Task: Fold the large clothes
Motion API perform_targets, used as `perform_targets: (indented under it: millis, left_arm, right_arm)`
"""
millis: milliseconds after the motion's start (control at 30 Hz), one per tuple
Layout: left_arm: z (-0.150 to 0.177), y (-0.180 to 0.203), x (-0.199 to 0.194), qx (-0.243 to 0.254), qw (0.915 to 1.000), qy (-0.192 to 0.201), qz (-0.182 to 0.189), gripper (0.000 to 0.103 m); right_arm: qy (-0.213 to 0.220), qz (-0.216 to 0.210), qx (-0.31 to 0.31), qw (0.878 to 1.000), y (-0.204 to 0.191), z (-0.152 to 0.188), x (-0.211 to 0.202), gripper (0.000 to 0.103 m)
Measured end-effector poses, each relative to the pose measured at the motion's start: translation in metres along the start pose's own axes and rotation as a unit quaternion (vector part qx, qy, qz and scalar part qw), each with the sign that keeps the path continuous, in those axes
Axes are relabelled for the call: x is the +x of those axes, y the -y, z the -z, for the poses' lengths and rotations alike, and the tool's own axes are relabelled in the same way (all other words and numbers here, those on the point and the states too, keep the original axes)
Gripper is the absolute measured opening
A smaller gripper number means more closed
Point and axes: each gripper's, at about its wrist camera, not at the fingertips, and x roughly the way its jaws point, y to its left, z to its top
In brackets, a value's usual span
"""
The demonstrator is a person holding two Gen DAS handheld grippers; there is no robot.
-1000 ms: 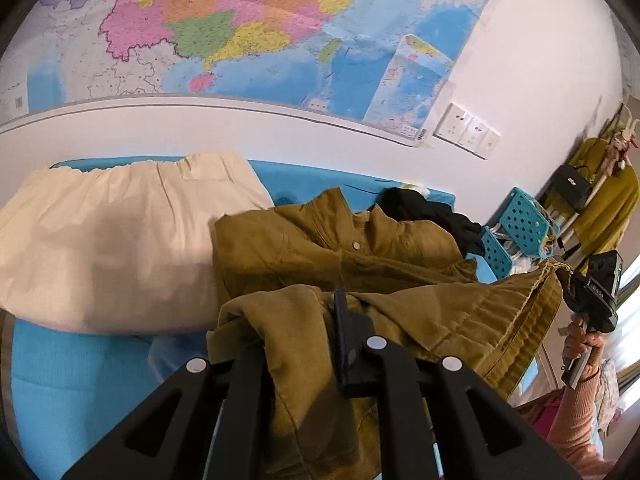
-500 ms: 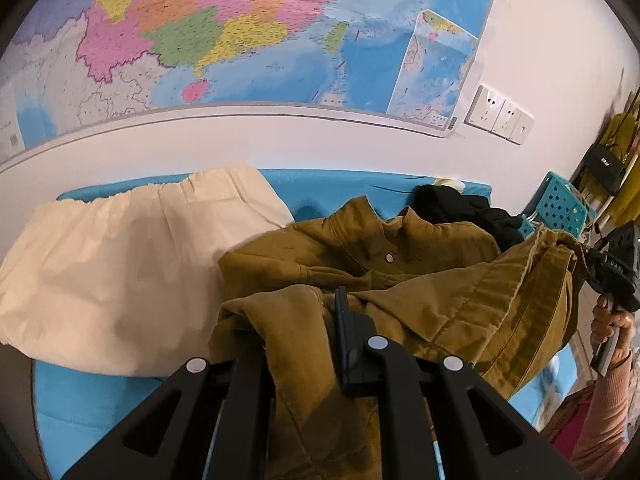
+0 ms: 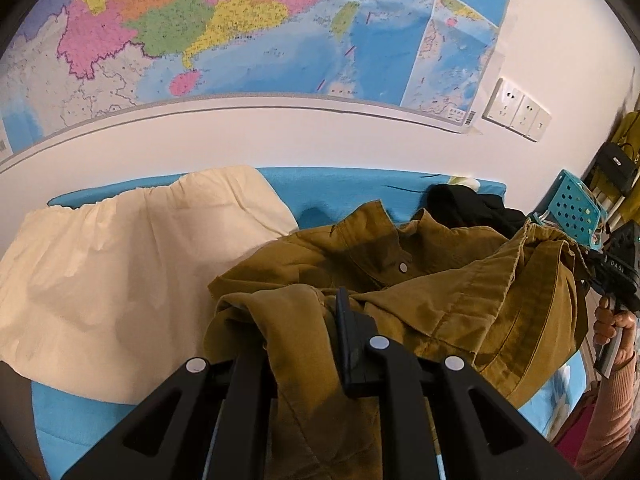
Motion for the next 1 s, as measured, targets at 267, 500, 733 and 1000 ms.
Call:
perform_targets:
  millis: [267, 500, 733, 1000]
  left_arm:
    - [-0.009, -0.004, 0.02, -0.013, 0.9997, -0.018, -0.004, 0.012]
    - [-0.018, -0.01, 0.041, -0.028, 0.9989, -0.036, -0.01, 0.012]
    - [-0.028, -0.016, 0.061, -0.046, 0.997, -0.06, -0.017, 0.012]
    - [-0.033, -0.029, 0.066, -0.081, 0.9939, -0.074, 0.012, 0.016]
  right_arm:
    - [-0.017, 0.015, 0.017, 1.0, 0.016, -0.006, 0.022, 0.006]
    - [-0.031, 0.025, 0.03, 0.999, 0.025, -0.012, 0.041, 0.006]
    - [-0.046, 0.048, 0.037, 0.997, 0.032, -0.022, 0.063, 0.007]
    - [-0.063, 0.07, 0.052, 0.994, 0.039, -0.03, 0.089, 0.007]
